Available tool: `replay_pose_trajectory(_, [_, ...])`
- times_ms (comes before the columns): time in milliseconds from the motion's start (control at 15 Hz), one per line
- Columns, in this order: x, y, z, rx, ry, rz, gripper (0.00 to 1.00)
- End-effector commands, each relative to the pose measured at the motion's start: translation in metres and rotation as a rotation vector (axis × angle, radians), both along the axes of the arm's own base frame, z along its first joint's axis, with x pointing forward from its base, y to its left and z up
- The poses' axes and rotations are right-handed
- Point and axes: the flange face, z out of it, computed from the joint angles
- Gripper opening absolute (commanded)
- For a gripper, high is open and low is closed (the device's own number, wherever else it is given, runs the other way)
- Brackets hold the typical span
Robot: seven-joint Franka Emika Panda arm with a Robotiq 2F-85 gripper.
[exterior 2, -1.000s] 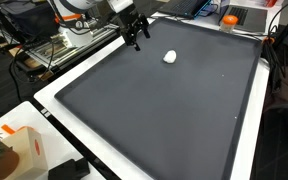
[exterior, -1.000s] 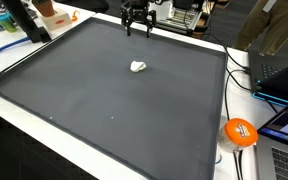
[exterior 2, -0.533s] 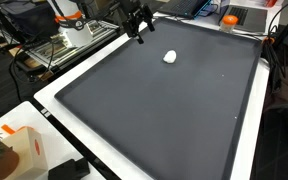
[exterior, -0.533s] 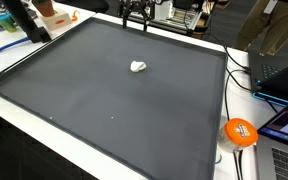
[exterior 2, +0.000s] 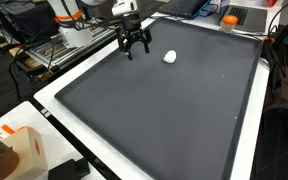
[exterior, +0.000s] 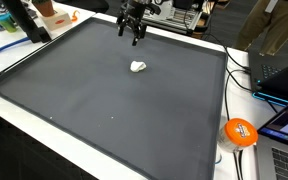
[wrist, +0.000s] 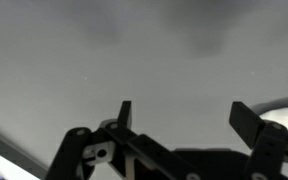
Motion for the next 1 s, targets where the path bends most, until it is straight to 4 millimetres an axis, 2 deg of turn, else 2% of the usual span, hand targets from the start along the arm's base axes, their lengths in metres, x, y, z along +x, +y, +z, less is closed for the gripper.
replay_pose_trajectory(0, [-0.013,0.0,-0.001,-0.015,0.089,-0.002,1.0])
replay_pose_trajectory(467, [-0.002,0.004,0.026,0.098,0.117,-0.035,1.0])
replay_pose_trajectory(600, [0.016,0.013,0.038,0.125,0.116,-0.044,1.0])
replay_pose_trajectory(667, [0.011,0.017,0.048,0.138,0.114,-0.048,1.0])
replay_pose_trajectory(800, [0.018,0.028,0.069,0.169,0.115,-0.049,1.0])
replay_pose_trajectory(933, [0.024,0.036,0.108,0.213,0.135,-0.044,1.0])
